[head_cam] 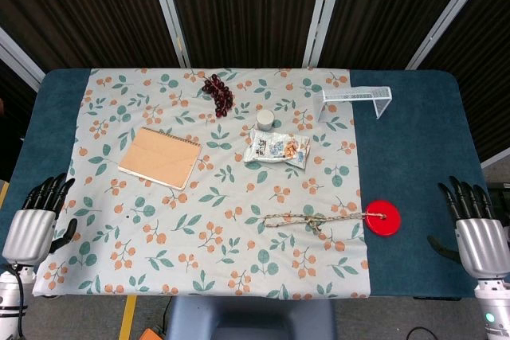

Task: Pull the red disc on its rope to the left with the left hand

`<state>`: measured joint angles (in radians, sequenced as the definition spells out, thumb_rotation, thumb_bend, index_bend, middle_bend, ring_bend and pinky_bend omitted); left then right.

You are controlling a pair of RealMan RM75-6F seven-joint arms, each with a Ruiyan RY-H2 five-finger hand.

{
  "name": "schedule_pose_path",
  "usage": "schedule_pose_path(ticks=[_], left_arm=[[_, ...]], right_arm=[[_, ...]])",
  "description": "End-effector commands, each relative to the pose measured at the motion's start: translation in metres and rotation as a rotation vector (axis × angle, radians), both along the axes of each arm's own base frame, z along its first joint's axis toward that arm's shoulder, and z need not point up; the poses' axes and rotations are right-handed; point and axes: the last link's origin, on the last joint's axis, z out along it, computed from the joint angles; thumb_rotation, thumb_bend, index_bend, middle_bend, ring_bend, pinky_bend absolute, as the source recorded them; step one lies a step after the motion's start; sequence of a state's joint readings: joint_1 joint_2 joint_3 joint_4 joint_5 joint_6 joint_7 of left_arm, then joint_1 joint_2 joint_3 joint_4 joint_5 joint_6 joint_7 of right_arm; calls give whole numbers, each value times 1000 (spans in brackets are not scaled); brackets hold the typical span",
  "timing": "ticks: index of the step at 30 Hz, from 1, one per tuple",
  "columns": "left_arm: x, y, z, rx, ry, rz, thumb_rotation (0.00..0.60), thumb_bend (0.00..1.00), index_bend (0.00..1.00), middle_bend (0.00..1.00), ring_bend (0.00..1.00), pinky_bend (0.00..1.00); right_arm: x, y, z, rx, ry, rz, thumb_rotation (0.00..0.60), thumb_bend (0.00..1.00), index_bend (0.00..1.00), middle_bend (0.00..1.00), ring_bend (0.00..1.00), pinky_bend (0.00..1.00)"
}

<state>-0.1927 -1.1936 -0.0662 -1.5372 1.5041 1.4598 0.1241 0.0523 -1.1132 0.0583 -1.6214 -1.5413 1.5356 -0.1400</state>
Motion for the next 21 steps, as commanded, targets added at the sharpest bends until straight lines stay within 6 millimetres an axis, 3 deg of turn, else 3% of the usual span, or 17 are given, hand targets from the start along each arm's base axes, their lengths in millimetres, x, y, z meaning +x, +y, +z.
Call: schedule_pose_path(ticks=[1,11,12,14,21], left_arm=[[-1,-1,-1,-5,1,2,600,455,0,7,0,139],[12,1,-12,-56,-18,-67,600,469,5,39,7,161],[21,3,-19,-100,-9,-111,600,470,10,45,10,168],[56,18,-53,-269,-14,-246,600,470,14,48,10,171],[128,51,-105,-465,-5,-408,600,473,9,70,0,137]], right_arm=[[0,1,-1,4,0,0,600,294,0,0,0,0],[1,1,3,-3,-11,7,600,294,0,0,0,0],[1,0,5,-10,-15,6,600,294,0,0,0,0],[0,-3,6,-27,-23,0,600,293,0,0,0,0],[-3,-5,6,-24,-20,-12,600,294,0,0,0,0]])
